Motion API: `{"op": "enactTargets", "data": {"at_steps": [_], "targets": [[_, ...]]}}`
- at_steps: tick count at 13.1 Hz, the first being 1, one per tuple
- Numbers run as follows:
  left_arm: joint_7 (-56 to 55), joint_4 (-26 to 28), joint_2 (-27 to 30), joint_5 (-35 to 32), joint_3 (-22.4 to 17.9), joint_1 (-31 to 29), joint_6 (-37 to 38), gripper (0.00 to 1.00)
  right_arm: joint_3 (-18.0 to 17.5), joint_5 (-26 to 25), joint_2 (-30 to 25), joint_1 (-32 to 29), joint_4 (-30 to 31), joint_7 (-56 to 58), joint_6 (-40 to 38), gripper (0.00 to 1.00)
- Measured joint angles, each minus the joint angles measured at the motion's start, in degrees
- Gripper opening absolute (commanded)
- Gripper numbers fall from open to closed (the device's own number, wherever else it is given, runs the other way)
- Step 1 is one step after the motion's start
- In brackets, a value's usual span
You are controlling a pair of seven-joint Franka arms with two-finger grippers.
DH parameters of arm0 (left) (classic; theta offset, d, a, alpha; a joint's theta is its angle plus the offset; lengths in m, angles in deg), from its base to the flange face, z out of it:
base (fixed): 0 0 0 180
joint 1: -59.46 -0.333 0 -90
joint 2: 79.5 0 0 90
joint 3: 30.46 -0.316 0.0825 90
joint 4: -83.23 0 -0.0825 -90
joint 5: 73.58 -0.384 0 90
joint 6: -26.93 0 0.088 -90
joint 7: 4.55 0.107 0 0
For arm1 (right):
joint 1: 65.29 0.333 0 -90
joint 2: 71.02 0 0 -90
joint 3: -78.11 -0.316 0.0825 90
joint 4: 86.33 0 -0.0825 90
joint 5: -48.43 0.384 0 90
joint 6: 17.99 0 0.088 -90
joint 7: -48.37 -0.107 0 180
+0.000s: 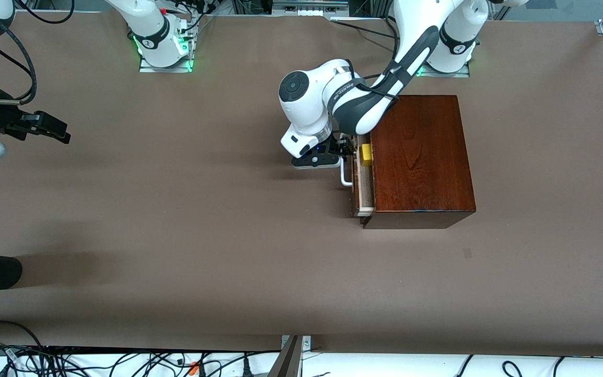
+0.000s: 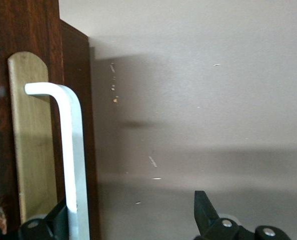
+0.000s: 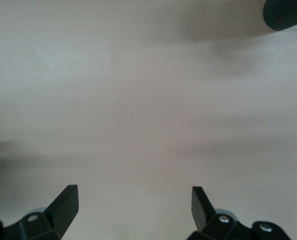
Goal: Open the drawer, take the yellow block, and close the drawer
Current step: 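Pull the drawer open by its handle with the left gripper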
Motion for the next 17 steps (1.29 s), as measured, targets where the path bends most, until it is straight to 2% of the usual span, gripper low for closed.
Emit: {"op": "enactTargets", "data": {"at_steps": [17], "targets": [[-0.19, -0.52, -0.17, 3.69, -0.25, 0.36, -5.38, 1.0, 0.0, 0.0, 0.0, 0.0, 0.0, 0.0, 0.0, 1.0]]}}
